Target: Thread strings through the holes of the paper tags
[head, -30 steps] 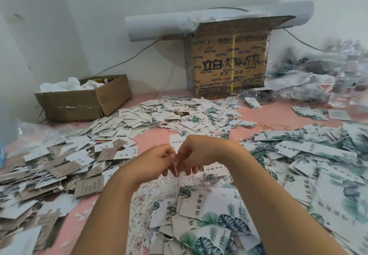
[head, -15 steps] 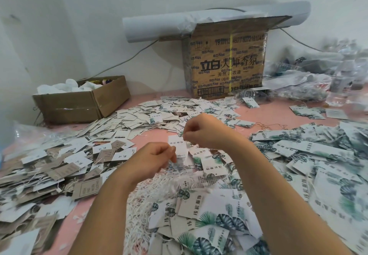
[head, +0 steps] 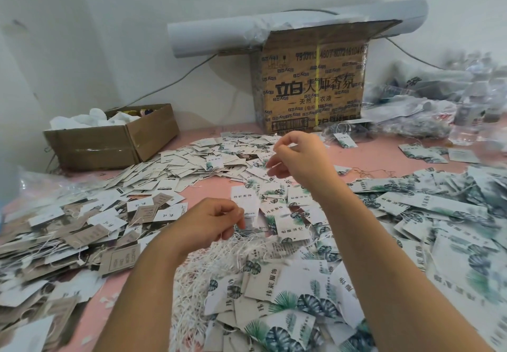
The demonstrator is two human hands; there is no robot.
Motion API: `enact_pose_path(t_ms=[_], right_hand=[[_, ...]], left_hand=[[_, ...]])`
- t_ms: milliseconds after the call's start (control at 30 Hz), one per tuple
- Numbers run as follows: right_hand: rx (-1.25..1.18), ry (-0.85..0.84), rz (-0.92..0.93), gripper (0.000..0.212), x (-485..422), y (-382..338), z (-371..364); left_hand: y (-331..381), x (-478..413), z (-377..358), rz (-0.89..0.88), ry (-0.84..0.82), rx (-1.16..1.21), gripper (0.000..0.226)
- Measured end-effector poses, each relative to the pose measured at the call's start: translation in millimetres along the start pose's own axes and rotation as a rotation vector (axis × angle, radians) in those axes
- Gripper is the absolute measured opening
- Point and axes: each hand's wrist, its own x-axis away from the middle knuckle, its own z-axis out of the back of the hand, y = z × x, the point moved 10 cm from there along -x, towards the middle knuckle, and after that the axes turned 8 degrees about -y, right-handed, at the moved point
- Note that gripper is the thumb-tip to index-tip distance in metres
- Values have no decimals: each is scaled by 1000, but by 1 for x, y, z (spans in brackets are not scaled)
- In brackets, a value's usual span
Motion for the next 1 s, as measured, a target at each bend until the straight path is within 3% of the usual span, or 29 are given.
enact_pose_path(t_ms=[167, 200, 333, 433, 800, 1000], right_hand=[[-347, -57, -119, 16, -7, 36, -7], [-276, -112, -182, 14, -7, 48, -13], [414, -312, -305, 12, -6, 79, -28], [643, -434, -289, 7, -1, 81, -43], [814, -665, -534, 21, 22, 90, -40], [1004, -723, -451, 21, 24, 71, -40]], left_hand=[[-9, -1, 1, 45, 8, -71, 25], [-11, -1, 2, 58, 14, -96, 24], [-18, -1, 5, 86, 40, -141, 21], [-19, -2, 6, 85, 51, -119, 21], [-6, -4, 16, -60, 148, -24, 25], [-3, -5, 13, -81, 143, -29, 27]])
